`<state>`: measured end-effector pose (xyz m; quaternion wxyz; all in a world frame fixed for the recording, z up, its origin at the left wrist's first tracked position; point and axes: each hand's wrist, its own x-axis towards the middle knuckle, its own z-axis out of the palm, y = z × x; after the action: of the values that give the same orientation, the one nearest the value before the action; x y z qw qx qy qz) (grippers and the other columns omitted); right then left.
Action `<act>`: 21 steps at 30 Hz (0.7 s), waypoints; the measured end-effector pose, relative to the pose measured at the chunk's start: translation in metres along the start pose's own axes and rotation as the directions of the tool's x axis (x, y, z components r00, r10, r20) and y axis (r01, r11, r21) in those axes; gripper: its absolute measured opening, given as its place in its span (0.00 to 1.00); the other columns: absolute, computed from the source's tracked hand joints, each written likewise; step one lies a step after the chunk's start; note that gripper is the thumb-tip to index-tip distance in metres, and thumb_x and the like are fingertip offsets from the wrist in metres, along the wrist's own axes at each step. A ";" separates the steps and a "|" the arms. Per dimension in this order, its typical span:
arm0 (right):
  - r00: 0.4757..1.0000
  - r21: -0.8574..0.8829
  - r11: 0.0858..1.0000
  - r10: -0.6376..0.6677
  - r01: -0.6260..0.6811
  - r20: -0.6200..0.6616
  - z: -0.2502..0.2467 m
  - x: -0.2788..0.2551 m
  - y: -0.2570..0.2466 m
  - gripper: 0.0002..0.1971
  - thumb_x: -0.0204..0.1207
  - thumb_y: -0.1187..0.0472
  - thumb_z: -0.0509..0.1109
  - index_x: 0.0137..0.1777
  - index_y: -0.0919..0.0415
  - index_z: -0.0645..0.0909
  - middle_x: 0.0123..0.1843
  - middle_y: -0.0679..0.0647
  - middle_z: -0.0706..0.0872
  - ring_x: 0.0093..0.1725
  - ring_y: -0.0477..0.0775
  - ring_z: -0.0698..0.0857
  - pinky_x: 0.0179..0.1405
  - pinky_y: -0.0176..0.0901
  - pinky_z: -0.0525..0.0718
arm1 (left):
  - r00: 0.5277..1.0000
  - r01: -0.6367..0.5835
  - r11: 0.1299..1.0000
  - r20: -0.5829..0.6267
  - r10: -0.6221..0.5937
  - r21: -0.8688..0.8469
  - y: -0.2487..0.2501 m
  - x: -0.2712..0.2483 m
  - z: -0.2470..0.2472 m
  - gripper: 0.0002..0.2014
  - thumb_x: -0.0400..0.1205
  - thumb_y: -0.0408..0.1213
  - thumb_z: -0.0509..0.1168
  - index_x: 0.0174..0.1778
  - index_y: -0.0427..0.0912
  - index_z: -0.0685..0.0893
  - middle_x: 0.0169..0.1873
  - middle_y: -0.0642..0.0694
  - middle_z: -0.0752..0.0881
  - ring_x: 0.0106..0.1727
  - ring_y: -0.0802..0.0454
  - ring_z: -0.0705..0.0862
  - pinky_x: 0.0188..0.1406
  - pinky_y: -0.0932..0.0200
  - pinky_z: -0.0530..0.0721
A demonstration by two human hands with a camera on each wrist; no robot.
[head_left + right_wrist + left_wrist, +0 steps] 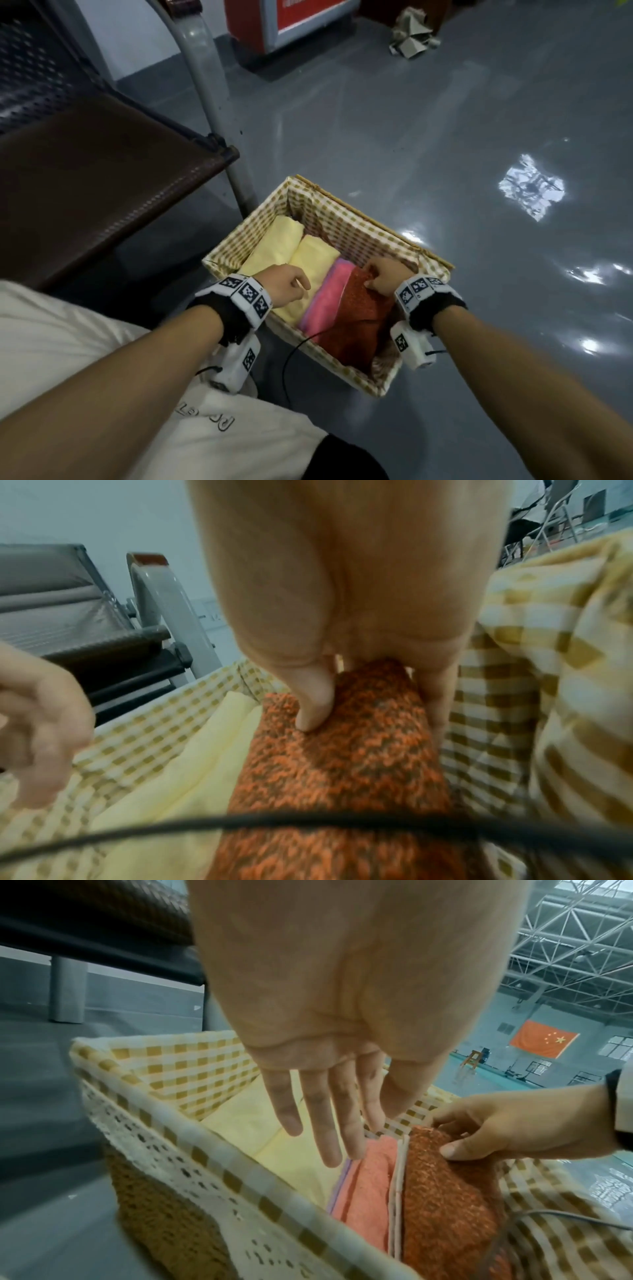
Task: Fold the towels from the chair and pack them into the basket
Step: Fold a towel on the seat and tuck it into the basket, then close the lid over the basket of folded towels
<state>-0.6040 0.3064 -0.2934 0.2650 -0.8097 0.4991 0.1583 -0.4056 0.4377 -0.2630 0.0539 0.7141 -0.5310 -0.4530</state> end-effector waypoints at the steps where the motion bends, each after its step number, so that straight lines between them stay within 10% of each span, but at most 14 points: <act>1: 1.000 -0.001 1.000 0.006 -0.006 -0.022 0.004 -0.003 0.000 0.18 0.77 0.58 0.70 0.66 0.59 0.79 0.65 0.58 0.83 0.64 0.58 0.80 0.57 0.41 0.76 | 1.000 -0.001 1.000 -0.004 0.001 0.007 0.003 -0.003 0.003 0.10 0.82 0.37 0.62 0.58 0.44 0.83 0.54 0.44 0.86 0.55 0.47 0.85 0.54 0.54 0.82; 14: 0.948 0.133 0.956 -0.227 0.260 -0.222 -0.066 -0.003 -0.090 0.07 0.73 0.62 0.71 0.49 0.57 0.87 0.49 0.54 0.88 0.49 0.51 0.83 0.46 0.37 0.75 | 0.901 -0.161 0.985 -0.417 0.123 -0.057 0.054 -0.061 -0.090 0.07 0.80 0.35 0.63 0.42 0.48 0.86 0.39 0.49 0.88 0.46 0.49 0.86 0.52 0.53 0.85; 21: 0.966 0.148 0.961 -0.216 0.236 -0.140 -0.064 0.057 -0.154 0.06 0.75 0.56 0.72 0.47 0.58 0.86 0.45 0.54 0.87 0.44 0.50 0.81 0.43 0.39 0.74 | 0.905 -0.042 0.998 -0.422 0.054 0.038 0.026 -0.035 -0.150 0.12 0.82 0.39 0.61 0.52 0.41 0.88 0.51 0.43 0.89 0.54 0.45 0.85 0.49 0.56 0.80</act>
<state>-0.4415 0.2825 -0.2296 0.3156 -0.8452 0.4299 0.0358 -0.3192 0.3940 -0.1399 0.1687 0.7826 -0.5305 -0.2786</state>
